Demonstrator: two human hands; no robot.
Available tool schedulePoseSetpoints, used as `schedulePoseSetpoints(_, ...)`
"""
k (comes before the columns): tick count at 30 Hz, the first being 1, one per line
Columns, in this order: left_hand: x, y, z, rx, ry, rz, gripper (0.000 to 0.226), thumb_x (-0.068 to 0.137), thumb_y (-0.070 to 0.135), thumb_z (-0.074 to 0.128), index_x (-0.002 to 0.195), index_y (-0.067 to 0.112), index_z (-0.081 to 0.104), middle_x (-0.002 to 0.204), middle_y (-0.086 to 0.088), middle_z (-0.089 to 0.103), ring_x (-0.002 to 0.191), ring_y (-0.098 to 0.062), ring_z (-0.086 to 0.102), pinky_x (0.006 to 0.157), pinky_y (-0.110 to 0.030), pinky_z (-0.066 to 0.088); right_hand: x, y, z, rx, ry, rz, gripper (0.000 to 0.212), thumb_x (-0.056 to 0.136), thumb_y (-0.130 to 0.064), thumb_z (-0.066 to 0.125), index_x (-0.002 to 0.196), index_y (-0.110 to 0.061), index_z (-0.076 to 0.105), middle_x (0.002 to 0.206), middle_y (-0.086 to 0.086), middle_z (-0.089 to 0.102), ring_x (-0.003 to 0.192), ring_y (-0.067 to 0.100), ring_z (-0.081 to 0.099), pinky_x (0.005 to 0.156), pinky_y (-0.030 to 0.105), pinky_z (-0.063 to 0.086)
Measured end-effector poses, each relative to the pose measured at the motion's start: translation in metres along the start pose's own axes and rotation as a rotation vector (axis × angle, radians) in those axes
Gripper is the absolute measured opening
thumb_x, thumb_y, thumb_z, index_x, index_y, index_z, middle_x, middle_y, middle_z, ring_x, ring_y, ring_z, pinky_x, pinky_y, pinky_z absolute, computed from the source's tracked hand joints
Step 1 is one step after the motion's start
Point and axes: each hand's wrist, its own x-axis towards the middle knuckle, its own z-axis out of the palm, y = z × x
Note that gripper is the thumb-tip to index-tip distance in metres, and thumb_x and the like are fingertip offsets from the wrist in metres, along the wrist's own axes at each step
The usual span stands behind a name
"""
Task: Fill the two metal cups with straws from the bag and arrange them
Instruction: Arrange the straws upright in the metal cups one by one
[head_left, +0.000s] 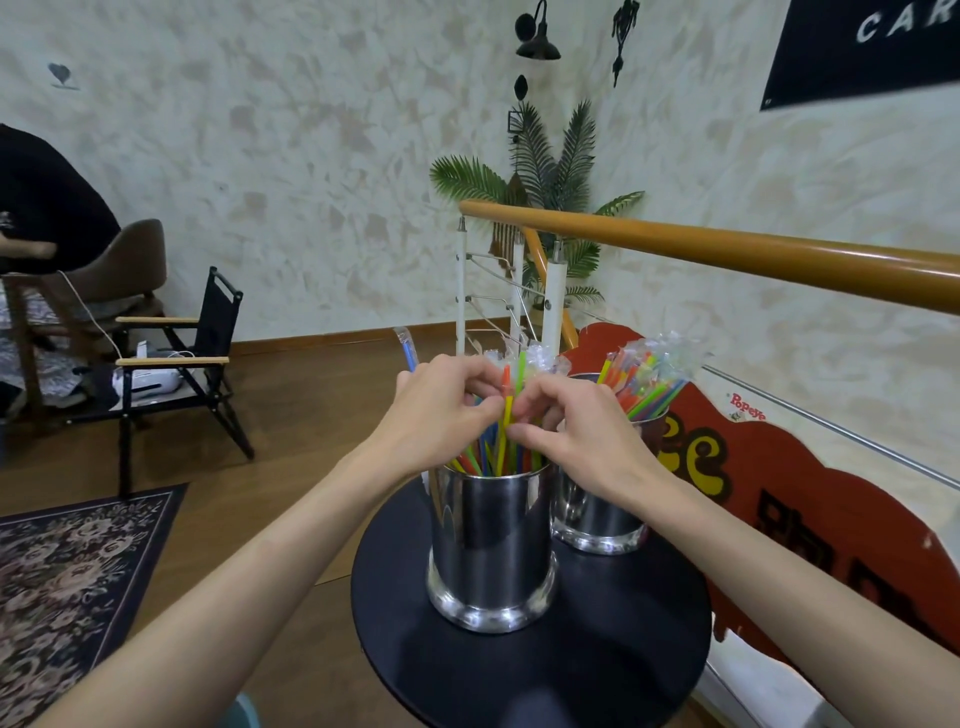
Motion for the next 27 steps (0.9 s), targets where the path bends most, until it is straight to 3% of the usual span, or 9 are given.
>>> schedulePoseSetpoints(3, 0.0, 0.0, 0.001, -0.044, -0.043, -0.008, 0.014, 0.083, 0.039, 0.066, 0.097, 0.038, 0.07, 0.09, 0.02, 0.073, 0.092, 0.0, 0.067, 0.108, -0.047, 0.039, -0.001, -0.001, 0.003, -0.067, 0.034, -0.044, 0.014, 0.083, -0.024, 0.081, 0.088, -0.021, 0.069, 0.09, -0.01, 0.064, 0.068, 0.007, 0.059, 0.069, 0.031, 0.052)
schedulePoseSetpoints(5, -0.001, 0.0, 0.001, -0.071, -0.075, -0.005, 0.04, 0.073, 0.061, 0.057, 0.099, 0.036, 0.073, 0.09, 0.019, 0.074, 0.093, 0.001, 0.067, 0.105, -0.048, 0.042, 0.0, -0.001, 0.004, -0.072, 0.042, -0.048, 0.014, 0.083, -0.025, 0.082, 0.086, -0.021, 0.068, 0.091, -0.01, 0.063, 0.069, 0.008, 0.059, 0.07, 0.034, 0.052)
schedulePoseSetpoints(6, -0.002, 0.0, 0.001, -0.075, -0.077, 0.003, 0.041, 0.072, 0.064, 0.055, 0.098, 0.037, 0.073, 0.089, 0.019, 0.074, 0.092, 0.002, 0.067, 0.104, -0.049, 0.043, 0.0, -0.001, 0.005, -0.07, 0.04, -0.042, 0.014, 0.083, -0.025, 0.082, 0.086, -0.021, 0.069, 0.089, -0.011, 0.064, 0.069, 0.008, 0.059, 0.07, 0.034, 0.053)
schedulePoseSetpoints(9, -0.002, -0.004, 0.0, -0.078, -0.057, 0.05, 0.006, 0.088, 0.041, 0.066, 0.09, 0.044, 0.072, 0.085, 0.022, 0.072, 0.083, 0.001, 0.063, 0.098, -0.053, 0.046, 0.0, -0.001, 0.006, -0.042, 0.027, -0.01, 0.015, 0.083, -0.028, 0.082, 0.087, -0.022, 0.068, 0.083, -0.011, 0.067, 0.069, 0.007, 0.059, 0.07, 0.033, 0.053)
schedulePoseSetpoints(14, -0.001, -0.008, -0.004, -0.098, -0.032, 0.098, 0.004, 0.088, 0.037, 0.073, 0.092, 0.039, 0.073, 0.084, 0.017, 0.07, 0.073, -0.003, 0.061, 0.095, -0.052, 0.048, 0.0, 0.0, 0.006, 0.016, 0.006, 0.013, 0.021, 0.084, -0.027, 0.082, 0.085, -0.023, 0.062, 0.078, -0.006, 0.069, 0.071, 0.009, 0.066, 0.071, 0.036, 0.057)
schedulePoseSetpoints(19, 0.0, -0.011, -0.006, -0.102, 0.041, 0.071, 0.018, 0.084, 0.031, 0.081, 0.098, 0.036, 0.07, 0.079, 0.018, 0.072, 0.074, 0.0, 0.065, 0.09, -0.047, 0.053, 0.001, -0.003, 0.004, 0.016, 0.019, -0.017, 0.021, 0.088, -0.02, 0.079, 0.084, -0.024, 0.059, 0.078, -0.007, 0.069, 0.073, 0.006, 0.067, 0.07, 0.031, 0.057)
schedulePoseSetpoints(21, -0.001, -0.013, -0.008, 0.023, 0.111, 0.1, 0.02, 0.085, 0.034, 0.079, 0.101, 0.033, 0.068, 0.079, 0.02, 0.07, 0.077, -0.003, 0.066, 0.091, -0.046, 0.049, 0.001, -0.003, 0.0, 0.004, 0.052, -0.041, 0.016, 0.09, -0.018, 0.076, 0.087, -0.022, 0.061, 0.08, -0.009, 0.069, 0.074, 0.005, 0.066, 0.07, 0.029, 0.057)
schedulePoseSetpoints(24, -0.005, -0.018, -0.01, 0.408, 0.249, 0.237, 0.02, 0.087, 0.033, 0.075, 0.103, 0.028, 0.064, 0.094, 0.015, 0.064, 0.091, -0.014, 0.063, 0.084, -0.038, 0.037, 0.003, -0.007, -0.009, -0.029, 0.07, -0.1, 0.005, 0.094, -0.016, 0.07, 0.096, -0.02, 0.069, 0.088, -0.013, 0.069, 0.078, 0.005, 0.066, 0.073, 0.028, 0.057)
schedulePoseSetpoints(27, -0.007, -0.021, -0.012, 0.559, 0.295, 0.34, 0.023, 0.077, 0.022, 0.083, 0.093, 0.022, 0.068, 0.094, 0.001, 0.058, 0.089, -0.024, 0.059, 0.075, -0.037, 0.035, 0.01, -0.015, -0.019, -0.075, 0.068, -0.185, 0.015, 0.098, -0.012, 0.065, 0.107, -0.019, 0.075, 0.098, -0.012, 0.072, 0.087, 0.002, 0.064, 0.077, 0.016, 0.051)
